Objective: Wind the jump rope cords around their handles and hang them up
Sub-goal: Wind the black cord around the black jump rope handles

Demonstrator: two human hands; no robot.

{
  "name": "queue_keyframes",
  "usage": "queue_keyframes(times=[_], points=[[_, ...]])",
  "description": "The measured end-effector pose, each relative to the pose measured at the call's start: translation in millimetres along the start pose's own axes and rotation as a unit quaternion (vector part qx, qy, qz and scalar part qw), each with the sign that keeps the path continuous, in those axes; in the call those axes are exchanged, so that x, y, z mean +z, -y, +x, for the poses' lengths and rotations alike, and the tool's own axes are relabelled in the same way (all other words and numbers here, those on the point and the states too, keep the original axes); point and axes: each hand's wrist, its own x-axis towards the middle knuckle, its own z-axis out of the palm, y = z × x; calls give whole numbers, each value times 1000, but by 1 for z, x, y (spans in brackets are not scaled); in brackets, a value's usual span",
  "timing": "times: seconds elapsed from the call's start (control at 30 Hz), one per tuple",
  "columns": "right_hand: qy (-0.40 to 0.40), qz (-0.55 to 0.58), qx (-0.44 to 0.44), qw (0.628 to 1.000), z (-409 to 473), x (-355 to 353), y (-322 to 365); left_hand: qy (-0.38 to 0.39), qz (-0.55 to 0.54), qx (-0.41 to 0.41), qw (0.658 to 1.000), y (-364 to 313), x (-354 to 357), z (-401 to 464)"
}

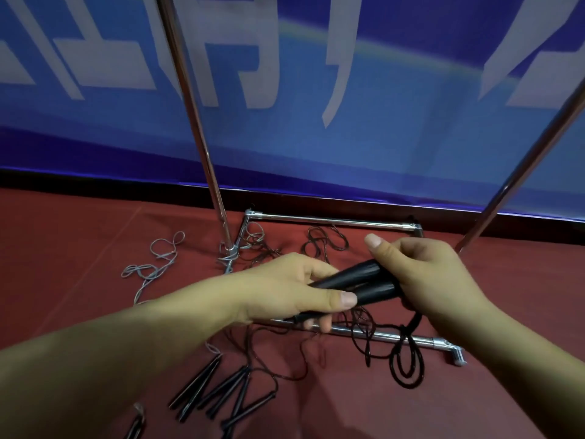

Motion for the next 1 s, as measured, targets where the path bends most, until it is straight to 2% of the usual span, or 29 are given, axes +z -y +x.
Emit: queue_keyframes(times=[0.17,0.33,0.43,0.53,0.67,0.77,1.0], points=[[-23,27,15,999,14,8,4,-50,92,28,994,-3,-15,9],[30,10,13,999,8,0,8,-82,140,52,985,-3,-15,0],[48,-16,27,998,-4,-6,6,-92,112,10,989,-1,-13,-6],[92,7,36,995,-17,-9,6,-106,131,-4,986,-2,-4,-12],[128,23,14,991,-20,-2,20,-152,172,54,972,-6,-6,-14],[110,35,8,993,-18,-2,30,-156,137,78,975,-7,-8,-20],[70,53,33,996,-33,12,32,-118,75,47,989,-8,-6,-34]])
